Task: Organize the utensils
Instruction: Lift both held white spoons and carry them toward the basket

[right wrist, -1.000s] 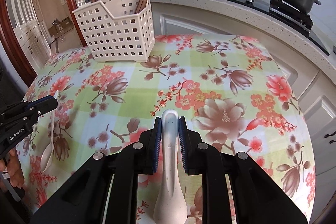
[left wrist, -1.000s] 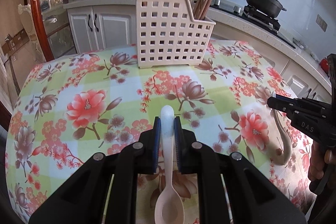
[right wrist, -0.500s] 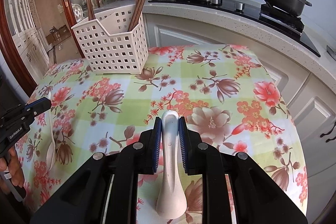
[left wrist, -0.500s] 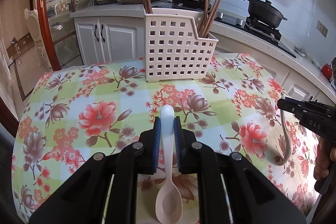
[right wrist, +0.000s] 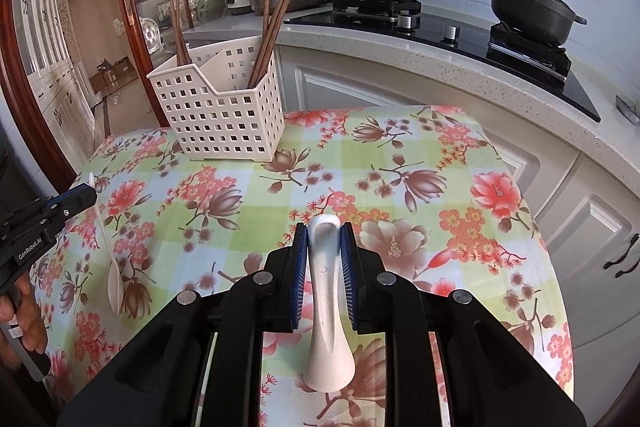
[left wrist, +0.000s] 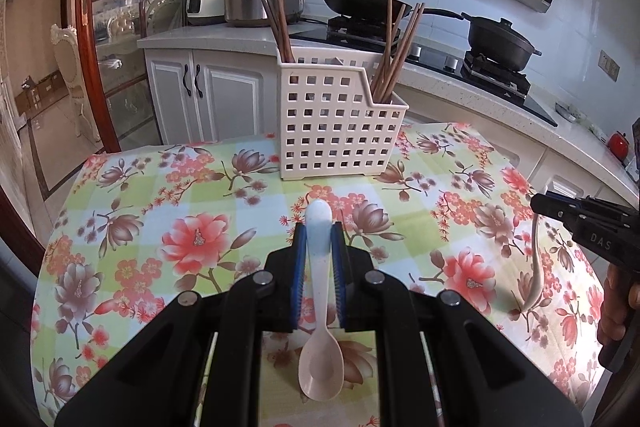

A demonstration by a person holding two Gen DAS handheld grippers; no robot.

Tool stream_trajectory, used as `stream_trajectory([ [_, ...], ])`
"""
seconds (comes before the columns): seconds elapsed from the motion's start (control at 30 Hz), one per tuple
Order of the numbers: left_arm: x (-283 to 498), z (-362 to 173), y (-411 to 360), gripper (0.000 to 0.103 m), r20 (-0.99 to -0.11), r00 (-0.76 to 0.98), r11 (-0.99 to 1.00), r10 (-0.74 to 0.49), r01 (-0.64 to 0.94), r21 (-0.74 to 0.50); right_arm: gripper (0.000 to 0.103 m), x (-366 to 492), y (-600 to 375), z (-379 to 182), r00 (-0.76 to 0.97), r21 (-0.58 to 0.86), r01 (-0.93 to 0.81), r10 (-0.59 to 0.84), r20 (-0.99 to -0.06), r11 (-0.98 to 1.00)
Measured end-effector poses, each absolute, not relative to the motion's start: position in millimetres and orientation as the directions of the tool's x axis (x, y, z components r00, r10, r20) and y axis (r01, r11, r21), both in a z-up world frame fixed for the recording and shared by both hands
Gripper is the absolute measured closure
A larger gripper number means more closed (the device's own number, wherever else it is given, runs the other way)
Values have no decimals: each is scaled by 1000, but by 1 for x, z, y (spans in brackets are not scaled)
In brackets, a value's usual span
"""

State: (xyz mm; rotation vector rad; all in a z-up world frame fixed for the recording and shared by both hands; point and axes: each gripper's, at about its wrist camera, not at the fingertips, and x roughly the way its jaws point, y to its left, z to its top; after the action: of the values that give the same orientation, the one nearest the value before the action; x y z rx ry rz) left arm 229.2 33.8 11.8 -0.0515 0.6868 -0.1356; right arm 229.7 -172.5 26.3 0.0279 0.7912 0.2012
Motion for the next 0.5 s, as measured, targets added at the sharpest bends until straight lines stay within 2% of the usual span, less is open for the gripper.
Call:
stream_trajectory([
  [0.5, 231, 11, 35, 91, -631, 760, 988, -154, 111, -108, 85, 229, -175, 26, 689, 98, -156, 179, -702, 983],
])
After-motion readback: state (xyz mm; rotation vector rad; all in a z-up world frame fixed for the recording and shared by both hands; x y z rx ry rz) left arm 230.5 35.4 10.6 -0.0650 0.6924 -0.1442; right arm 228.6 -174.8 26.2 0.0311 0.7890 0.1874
